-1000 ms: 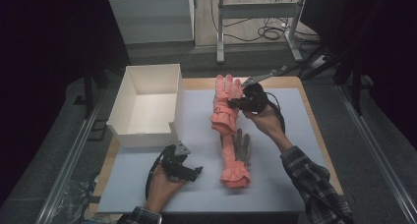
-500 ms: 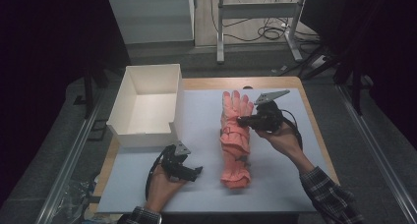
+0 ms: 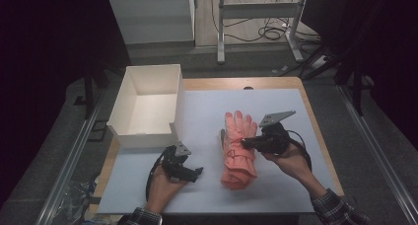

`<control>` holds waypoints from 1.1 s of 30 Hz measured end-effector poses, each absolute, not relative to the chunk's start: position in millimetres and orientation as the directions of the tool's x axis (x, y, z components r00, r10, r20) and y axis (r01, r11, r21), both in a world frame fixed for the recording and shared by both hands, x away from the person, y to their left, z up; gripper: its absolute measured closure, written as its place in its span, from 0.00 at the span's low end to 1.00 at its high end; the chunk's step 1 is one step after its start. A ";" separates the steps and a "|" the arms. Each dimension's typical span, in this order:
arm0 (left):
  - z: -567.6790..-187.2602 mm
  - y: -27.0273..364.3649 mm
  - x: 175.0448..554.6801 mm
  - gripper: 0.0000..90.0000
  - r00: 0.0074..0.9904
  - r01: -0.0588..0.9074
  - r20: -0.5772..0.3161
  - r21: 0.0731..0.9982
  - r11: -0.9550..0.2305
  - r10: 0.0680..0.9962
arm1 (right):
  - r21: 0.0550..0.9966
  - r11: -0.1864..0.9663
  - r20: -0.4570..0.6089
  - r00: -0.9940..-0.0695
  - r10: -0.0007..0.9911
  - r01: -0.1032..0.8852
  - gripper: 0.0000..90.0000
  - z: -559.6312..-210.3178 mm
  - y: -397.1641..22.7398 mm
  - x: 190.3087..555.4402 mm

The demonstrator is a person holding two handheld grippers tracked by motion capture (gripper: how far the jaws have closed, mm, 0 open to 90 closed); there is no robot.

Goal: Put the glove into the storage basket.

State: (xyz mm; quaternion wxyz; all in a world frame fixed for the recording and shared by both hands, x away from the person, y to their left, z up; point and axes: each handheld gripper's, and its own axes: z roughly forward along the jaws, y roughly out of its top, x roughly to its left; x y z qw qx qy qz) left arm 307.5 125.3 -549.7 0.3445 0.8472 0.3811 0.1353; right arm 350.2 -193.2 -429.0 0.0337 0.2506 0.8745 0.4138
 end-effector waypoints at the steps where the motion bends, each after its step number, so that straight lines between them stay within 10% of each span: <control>1: -549.7 125.4 307.6 0.01 0.673 0.551 -0.031 0.687 -0.473 0.739 | 0.740 0.533 0.146 -0.872 0.467 0.410 0.96 -431.7 -193.1 348.9; 21: -549.7 125.4 307.5 0.01 0.674 0.550 -0.029 0.687 -0.475 0.738 | 0.681 0.578 0.124 -0.849 0.514 0.449 0.89 -479.1 -175.0 352.7; 33: -549.9 125.0 307.1 0.01 0.670 0.555 -0.036 0.688 -0.468 0.742 | 0.743 0.517 0.106 -0.837 0.536 0.425 0.66 -459.0 -183.5 347.2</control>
